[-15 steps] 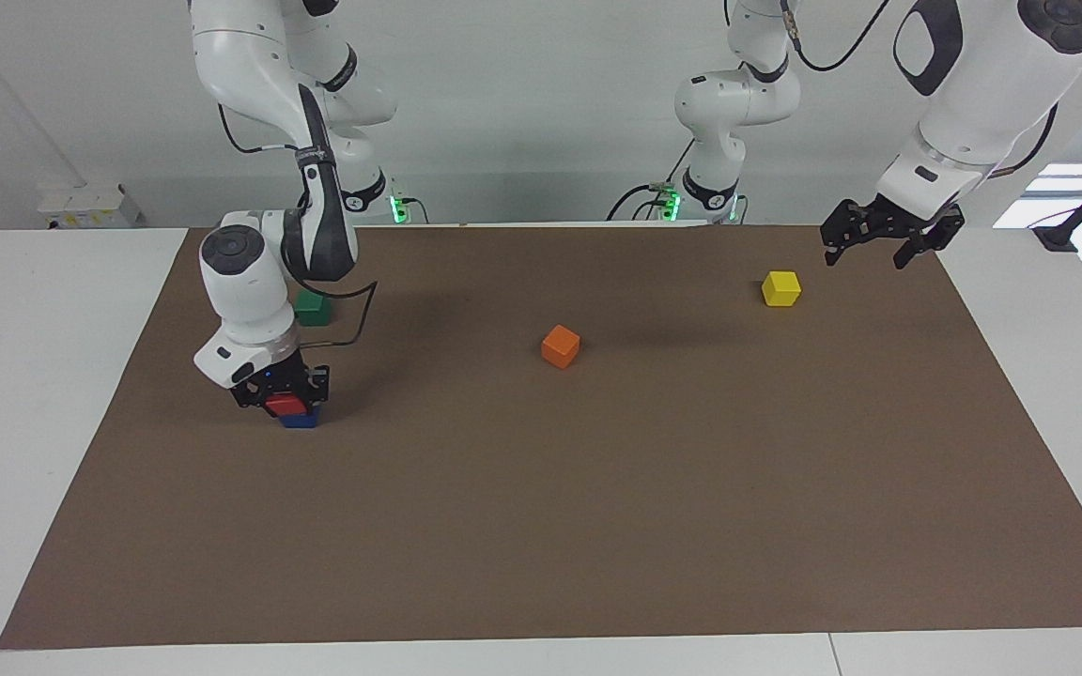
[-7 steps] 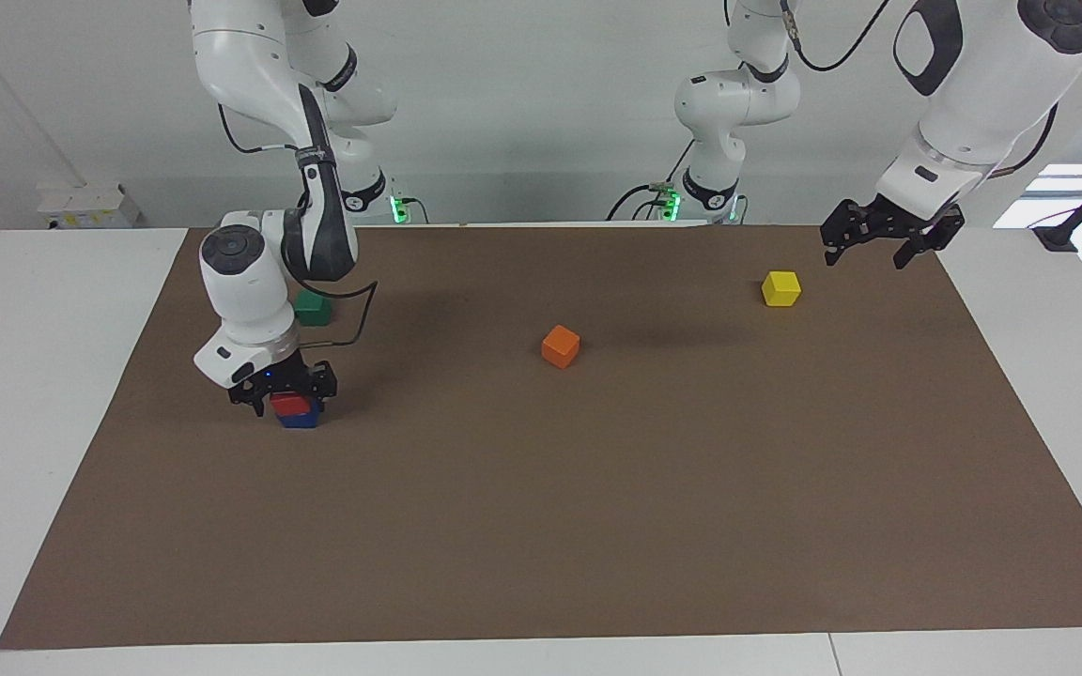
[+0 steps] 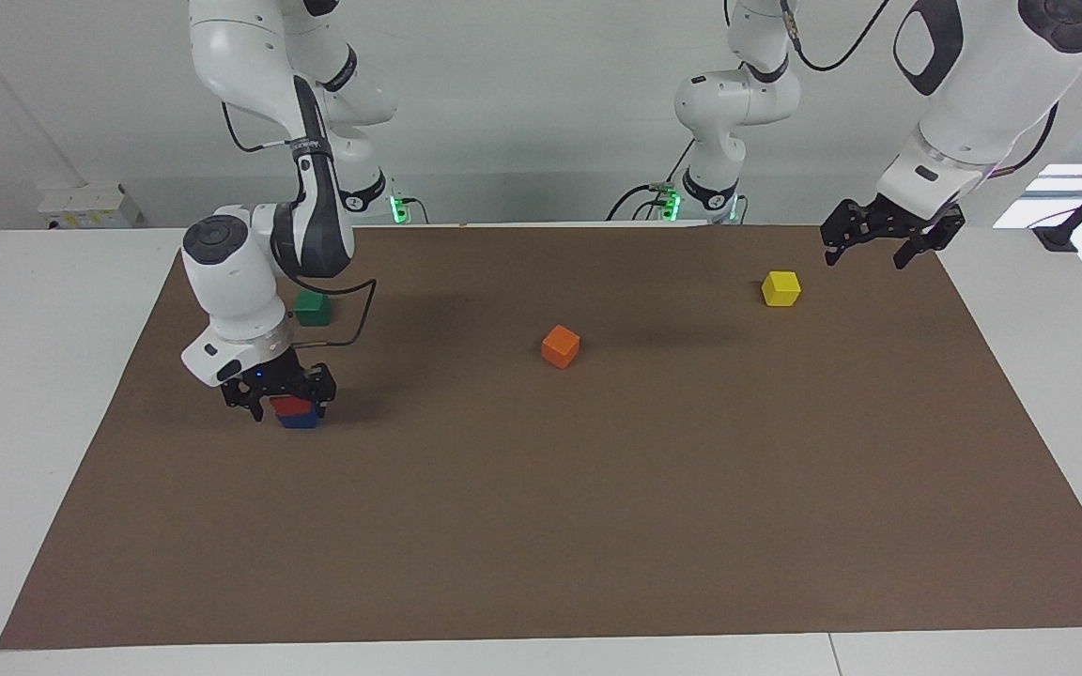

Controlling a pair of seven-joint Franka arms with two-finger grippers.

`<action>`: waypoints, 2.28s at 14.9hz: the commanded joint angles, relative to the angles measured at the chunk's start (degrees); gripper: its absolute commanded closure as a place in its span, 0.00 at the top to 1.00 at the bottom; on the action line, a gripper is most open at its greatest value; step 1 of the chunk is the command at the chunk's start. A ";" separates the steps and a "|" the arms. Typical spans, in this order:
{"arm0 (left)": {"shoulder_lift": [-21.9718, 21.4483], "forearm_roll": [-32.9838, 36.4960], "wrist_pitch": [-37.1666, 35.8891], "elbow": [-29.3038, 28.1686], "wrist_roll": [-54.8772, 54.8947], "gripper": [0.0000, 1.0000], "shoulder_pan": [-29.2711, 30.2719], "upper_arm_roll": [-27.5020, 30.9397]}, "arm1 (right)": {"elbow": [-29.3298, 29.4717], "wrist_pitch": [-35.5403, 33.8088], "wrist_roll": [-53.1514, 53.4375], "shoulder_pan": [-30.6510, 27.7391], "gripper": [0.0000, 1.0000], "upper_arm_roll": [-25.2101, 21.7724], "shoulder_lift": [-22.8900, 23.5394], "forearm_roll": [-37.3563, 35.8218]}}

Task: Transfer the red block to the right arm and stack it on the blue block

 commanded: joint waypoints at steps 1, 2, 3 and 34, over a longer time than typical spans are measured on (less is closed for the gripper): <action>0.50 0.62 -1.00 1.47 0.04 1.00 -1.18 0.38 | 6.56 -9.09 -0.25 -0.20 1.00 0.49 -0.92 4.67; 0.42 0.62 -1.00 1.47 0.12 1.00 -1.18 0.29 | 7.62 -12.00 -0.17 -0.12 1.00 0.58 -1.97 4.94; 0.42 0.62 -1.08 1.47 0.04 1.00 -1.18 0.29 | 7.63 -13.42 -0.17 -0.12 1.00 0.49 -3.29 4.95; 0.15 1.24 -0.91 1.29 0.21 1.00 -1.18 1.08 | 19.58 -43.84 -2.45 -4.68 0.99 -0.39 -15.43 1.87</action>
